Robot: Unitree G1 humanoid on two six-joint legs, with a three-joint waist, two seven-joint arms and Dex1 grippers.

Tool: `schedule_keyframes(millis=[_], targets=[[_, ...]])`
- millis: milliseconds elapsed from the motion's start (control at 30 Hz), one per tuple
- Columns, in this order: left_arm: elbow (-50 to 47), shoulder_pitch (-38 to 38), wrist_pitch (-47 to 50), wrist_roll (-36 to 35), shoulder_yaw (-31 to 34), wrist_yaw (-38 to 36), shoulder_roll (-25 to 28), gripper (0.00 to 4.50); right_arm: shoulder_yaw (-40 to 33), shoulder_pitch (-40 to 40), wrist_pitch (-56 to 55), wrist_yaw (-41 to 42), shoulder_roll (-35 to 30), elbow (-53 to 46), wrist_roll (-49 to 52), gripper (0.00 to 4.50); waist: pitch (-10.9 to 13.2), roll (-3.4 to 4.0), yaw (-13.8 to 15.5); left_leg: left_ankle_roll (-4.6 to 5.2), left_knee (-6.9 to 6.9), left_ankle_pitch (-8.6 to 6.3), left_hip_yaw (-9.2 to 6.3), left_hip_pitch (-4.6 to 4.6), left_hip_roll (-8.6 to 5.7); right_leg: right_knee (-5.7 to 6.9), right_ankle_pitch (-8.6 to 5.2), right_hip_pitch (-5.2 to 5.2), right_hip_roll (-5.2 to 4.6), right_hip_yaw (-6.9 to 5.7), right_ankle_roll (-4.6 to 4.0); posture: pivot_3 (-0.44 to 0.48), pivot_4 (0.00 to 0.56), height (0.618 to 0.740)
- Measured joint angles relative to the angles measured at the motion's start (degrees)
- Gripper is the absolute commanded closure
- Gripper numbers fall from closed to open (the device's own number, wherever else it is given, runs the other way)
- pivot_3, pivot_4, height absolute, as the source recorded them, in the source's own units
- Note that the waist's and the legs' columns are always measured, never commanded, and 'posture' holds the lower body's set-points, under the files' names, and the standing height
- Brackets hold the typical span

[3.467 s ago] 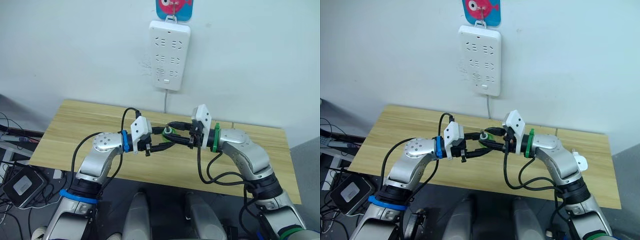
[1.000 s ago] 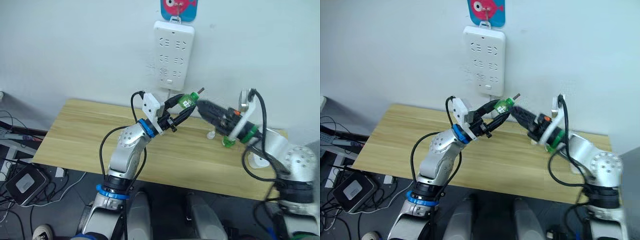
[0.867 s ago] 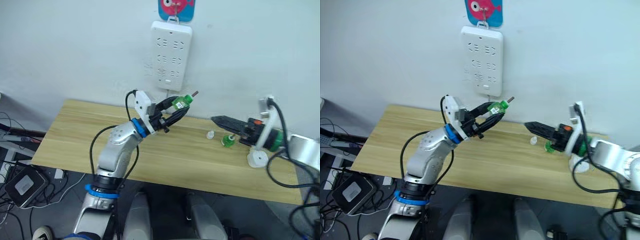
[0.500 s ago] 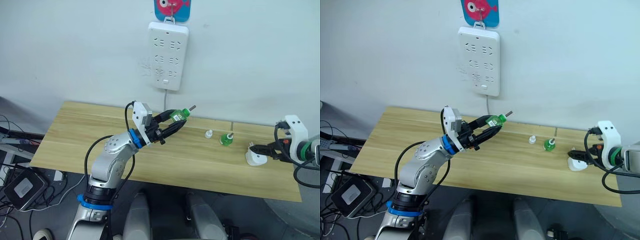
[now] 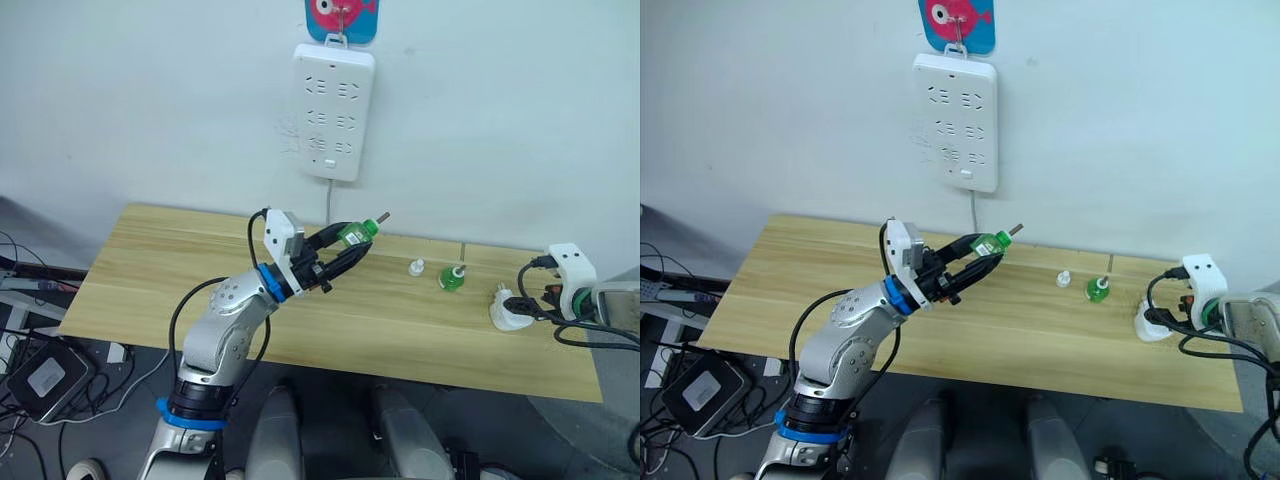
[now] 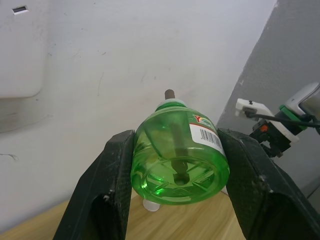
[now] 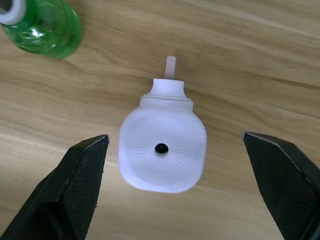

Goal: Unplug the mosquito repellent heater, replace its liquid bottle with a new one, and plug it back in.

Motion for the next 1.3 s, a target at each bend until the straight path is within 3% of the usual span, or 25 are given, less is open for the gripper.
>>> schedule_keyframes(millis=[500, 1300], targets=[[-0.30, 0.51, 0.27, 0.10, 0.05, 1.01, 1.06, 2.28, 0.09, -3.18, 3.15, 3.15, 5.96, 7.21, -9.22, 0.04, 0.01, 0.01, 0.51, 0.01, 0.00, -0.01, 0.00, 0.00, 0.00, -0.01, 0.00, 0.00, 0.00, 0.01, 0.00, 0.031, 0.316, 0.740], [-0.35, 0.04, 1.38, 0.41, 0.00, 0.97, 2.62, 2.28, 1.23, -8.62, 1.51, 12.27, 8.43, 16.30, -18.37, 0.04, 0.03, 0.02, 0.80, 0.04, -0.03, -0.03, 0.01, -0.01, 0.00, -0.10, 0.00, 0.00, 0.00, 0.01, 0.00, 0.034, 0.315, 0.740]])
